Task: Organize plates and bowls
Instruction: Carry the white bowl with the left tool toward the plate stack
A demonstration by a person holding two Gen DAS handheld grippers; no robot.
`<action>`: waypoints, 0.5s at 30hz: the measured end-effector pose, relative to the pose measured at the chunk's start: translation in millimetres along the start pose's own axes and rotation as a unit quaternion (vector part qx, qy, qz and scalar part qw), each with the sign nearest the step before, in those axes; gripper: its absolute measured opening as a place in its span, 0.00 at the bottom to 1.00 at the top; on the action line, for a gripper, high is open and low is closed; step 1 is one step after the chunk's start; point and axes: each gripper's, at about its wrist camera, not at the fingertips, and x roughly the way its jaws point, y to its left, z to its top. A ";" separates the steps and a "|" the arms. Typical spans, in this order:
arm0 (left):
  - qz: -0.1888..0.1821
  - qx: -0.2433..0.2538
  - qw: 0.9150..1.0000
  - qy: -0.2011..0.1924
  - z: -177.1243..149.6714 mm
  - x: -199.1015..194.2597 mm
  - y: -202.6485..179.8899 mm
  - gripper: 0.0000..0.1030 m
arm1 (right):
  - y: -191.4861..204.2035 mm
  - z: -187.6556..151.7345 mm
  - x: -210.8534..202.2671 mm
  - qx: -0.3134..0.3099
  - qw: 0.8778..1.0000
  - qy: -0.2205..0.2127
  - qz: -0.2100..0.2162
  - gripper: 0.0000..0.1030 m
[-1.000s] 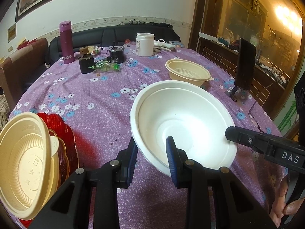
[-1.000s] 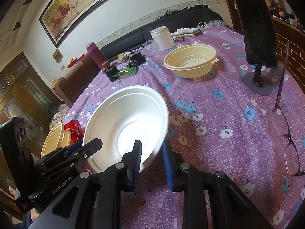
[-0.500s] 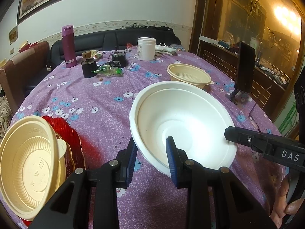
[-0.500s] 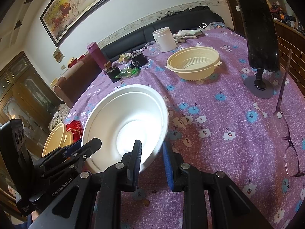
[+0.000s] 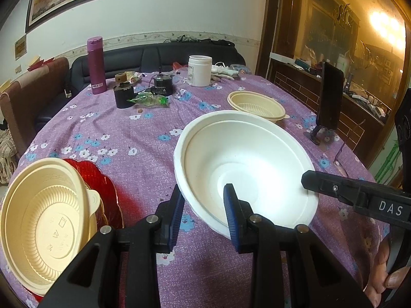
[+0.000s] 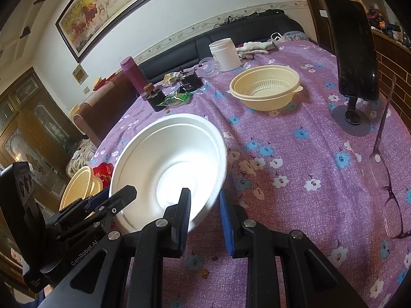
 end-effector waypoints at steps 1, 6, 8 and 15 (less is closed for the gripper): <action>0.001 0.000 1.000 -0.001 0.0 -1.1 0.3 0.28 | 1.0 0.7 -0.1 -0.001 1.000 0.000 0.001 0.24; 0.003 -0.005 1.000 -0.008 1.5 -8.2 5.0 0.29 | 9.9 6.5 -3.1 -0.010 1.000 -0.004 0.004 0.24; 0.004 -0.005 1.000 -0.010 2.8 -12.4 7.0 0.29 | 14.5 8.3 -3.8 -0.015 1.000 -0.006 0.005 0.24; 0.018 -0.010 0.999 -0.030 10.4 -35.2 22.5 0.29 | 32.5 16.2 -6.1 -0.027 0.999 -0.005 0.019 0.24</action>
